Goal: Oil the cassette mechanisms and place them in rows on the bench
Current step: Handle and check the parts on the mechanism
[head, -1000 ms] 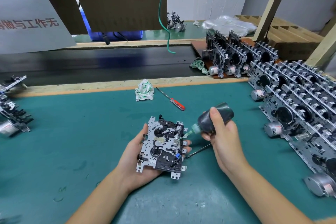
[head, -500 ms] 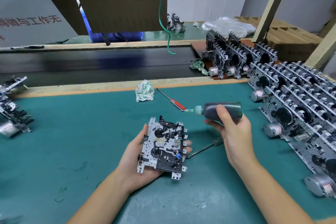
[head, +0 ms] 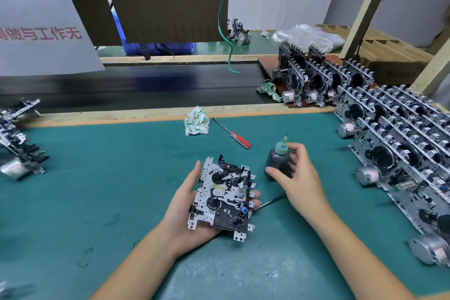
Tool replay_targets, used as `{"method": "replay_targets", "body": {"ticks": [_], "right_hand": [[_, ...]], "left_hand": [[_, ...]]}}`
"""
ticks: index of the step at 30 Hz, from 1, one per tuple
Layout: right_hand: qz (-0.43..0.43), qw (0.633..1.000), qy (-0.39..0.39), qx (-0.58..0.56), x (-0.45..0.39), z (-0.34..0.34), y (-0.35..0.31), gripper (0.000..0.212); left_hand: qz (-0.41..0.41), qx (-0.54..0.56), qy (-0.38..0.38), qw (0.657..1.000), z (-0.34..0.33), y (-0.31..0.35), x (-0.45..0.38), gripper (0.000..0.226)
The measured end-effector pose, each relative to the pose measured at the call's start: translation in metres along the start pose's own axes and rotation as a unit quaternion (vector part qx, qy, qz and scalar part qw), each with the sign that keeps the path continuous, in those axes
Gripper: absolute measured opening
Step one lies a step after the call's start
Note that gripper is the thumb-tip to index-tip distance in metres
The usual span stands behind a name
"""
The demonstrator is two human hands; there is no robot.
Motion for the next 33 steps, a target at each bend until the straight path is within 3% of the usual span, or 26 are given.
{"method": "replay_targets", "body": {"ticks": [3,5,7,10,13,15,20,23,26,28,29,30,31,33], "right_hand": [[0.074,0.989,0.111,0.057,0.006,0.010,-0.012,0.054],[0.166,0.964,0.179,0.110,0.014,0.022,-0.023,0.043],[0.217,0.952,0.145,0.158,0.023,0.026,-0.032,0.036],[0.281,0.917,0.006,0.284,0.037,0.017,-0.036,0.048],[0.335,0.862,-0.080,0.371,0.051,0.012,-0.033,0.043],[0.338,0.850,-0.108,0.390,0.057,0.014,-0.030,0.039],[0.342,0.844,-0.102,0.401,0.062,0.023,-0.025,0.033],[0.348,0.833,-0.096,0.419,0.062,0.023,-0.022,0.048],[0.345,0.839,-0.058,0.416,0.063,0.021,-0.018,0.054],[0.341,0.847,-0.032,0.406,0.064,0.021,-0.017,0.053],[0.341,0.850,-0.021,0.401,0.064,0.021,-0.016,0.052],[0.341,0.852,-0.012,0.398,0.064,0.020,-0.016,0.051],[0.341,0.851,-0.004,0.398,0.064,0.020,-0.016,0.049],[0.343,0.848,0.006,0.404,0.064,0.018,-0.018,0.048]], "left_hand": [[0.006,-0.009,-0.015,1.000,-0.001,0.000,0.001,0.076],[0.022,-0.023,-0.034,0.999,-0.002,0.001,0.003,0.075],[0.045,-0.053,-0.047,0.996,-0.003,0.002,0.006,0.069],[0.081,-0.106,-0.056,0.989,-0.004,0.003,0.011,0.061],[0.112,-0.170,-0.012,0.979,-0.002,0.005,0.011,0.057],[0.132,-0.217,0.020,0.967,-0.004,0.009,0.011,0.055],[0.157,-0.342,0.064,0.924,-0.015,0.024,0.004,0.058],[0.152,-0.411,0.053,0.897,-0.021,0.029,-0.003,0.052],[0.140,-0.435,0.029,0.889,-0.020,0.032,-0.002,0.073],[0.071,-0.442,0.070,0.892,-0.019,0.040,0.002,0.084],[0.008,-0.472,0.119,0.874,-0.017,0.045,0.007,0.087],[-0.061,-0.538,0.174,0.822,-0.014,0.050,0.014,0.090],[-0.124,-0.632,0.226,0.731,-0.011,0.053,0.025,0.091],[-0.161,-0.793,0.281,0.516,-0.008,0.047,0.046,0.092]]}}
Point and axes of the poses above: each hand's wrist, its own x-axis away from the middle knuckle, its own z-axis out of the back of the hand, y = z × x, the point moved 3 cm from there along -x, towards the middle knuckle, and after that the axes turned 7 degrees about x, right-handed, at the moved point
